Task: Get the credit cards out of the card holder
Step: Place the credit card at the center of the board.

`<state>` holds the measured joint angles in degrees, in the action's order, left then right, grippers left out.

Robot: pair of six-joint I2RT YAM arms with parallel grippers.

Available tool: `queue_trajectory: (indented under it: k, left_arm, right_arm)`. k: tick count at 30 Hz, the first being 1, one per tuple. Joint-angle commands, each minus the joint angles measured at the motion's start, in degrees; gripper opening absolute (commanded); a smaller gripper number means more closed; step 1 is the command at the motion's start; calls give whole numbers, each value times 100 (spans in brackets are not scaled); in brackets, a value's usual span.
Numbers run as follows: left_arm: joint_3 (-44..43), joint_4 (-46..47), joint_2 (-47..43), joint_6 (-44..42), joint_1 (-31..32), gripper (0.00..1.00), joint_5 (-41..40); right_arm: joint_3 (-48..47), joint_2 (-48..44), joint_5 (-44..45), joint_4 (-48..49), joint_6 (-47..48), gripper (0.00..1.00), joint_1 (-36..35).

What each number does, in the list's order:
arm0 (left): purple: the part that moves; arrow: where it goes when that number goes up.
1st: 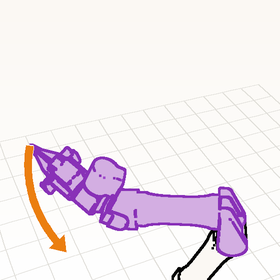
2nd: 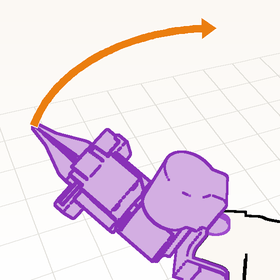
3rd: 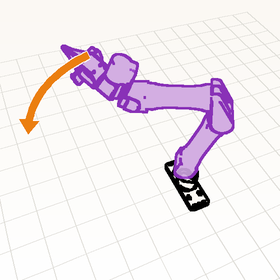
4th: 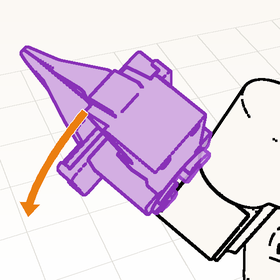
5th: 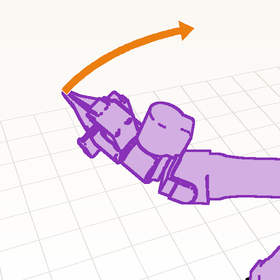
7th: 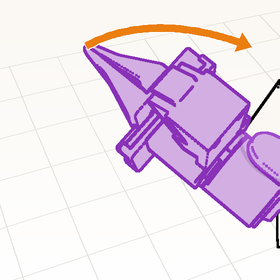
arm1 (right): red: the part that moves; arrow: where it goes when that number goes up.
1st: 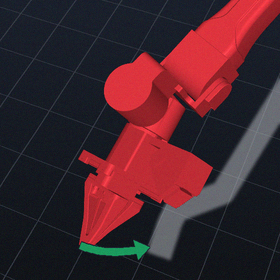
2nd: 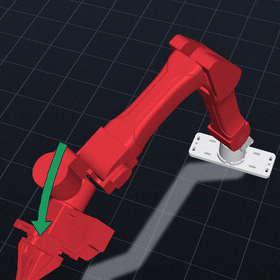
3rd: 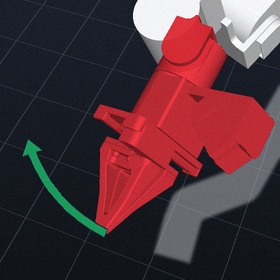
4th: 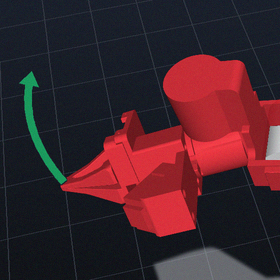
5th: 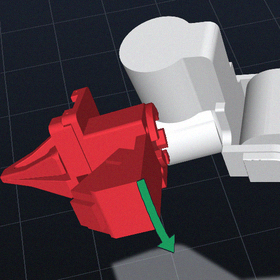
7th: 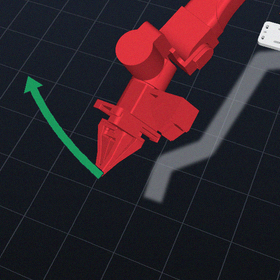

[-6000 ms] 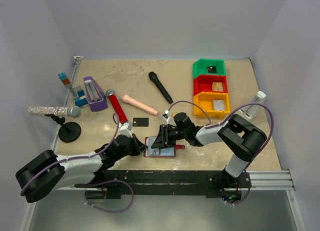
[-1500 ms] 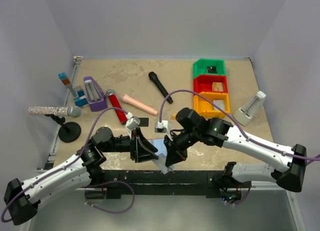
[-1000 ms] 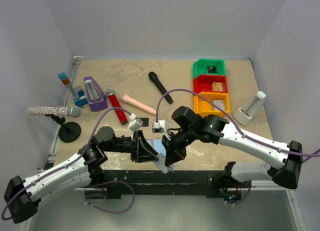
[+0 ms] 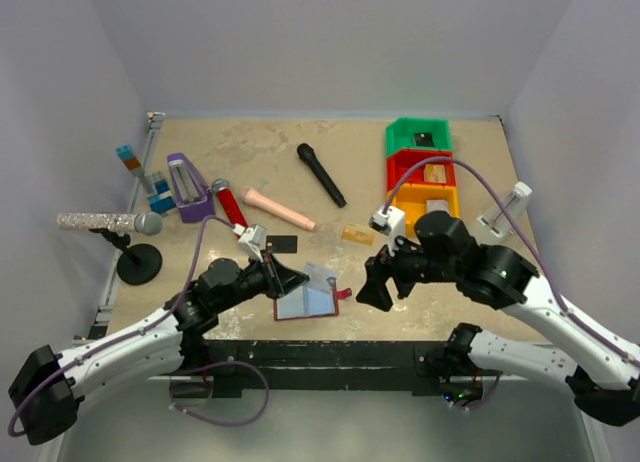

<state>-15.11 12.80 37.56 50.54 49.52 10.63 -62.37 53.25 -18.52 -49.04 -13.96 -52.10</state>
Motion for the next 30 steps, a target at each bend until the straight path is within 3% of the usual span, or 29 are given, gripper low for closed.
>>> queue_trajectory:
  k: [1,11,21,30]
  left_arm:
    - [202,512,522,1088,-56,0,-1923]
    - [-114,1436,2237,1651,-170,0,-3014]
    - [-466,2814,3836,1827,-548,0,-2338]
    - [-730,3132,4602,1985,-575,0,-2092]
  right_arm:
    - [505,-798,1087,429,-511,80,-2]
    - [1121,-1282,1097,790,-828,79,6]
    - [1412,-1300,877,1098,-916,79,-2]
    - [1377,-1300,912,1124,-819,79,-2]
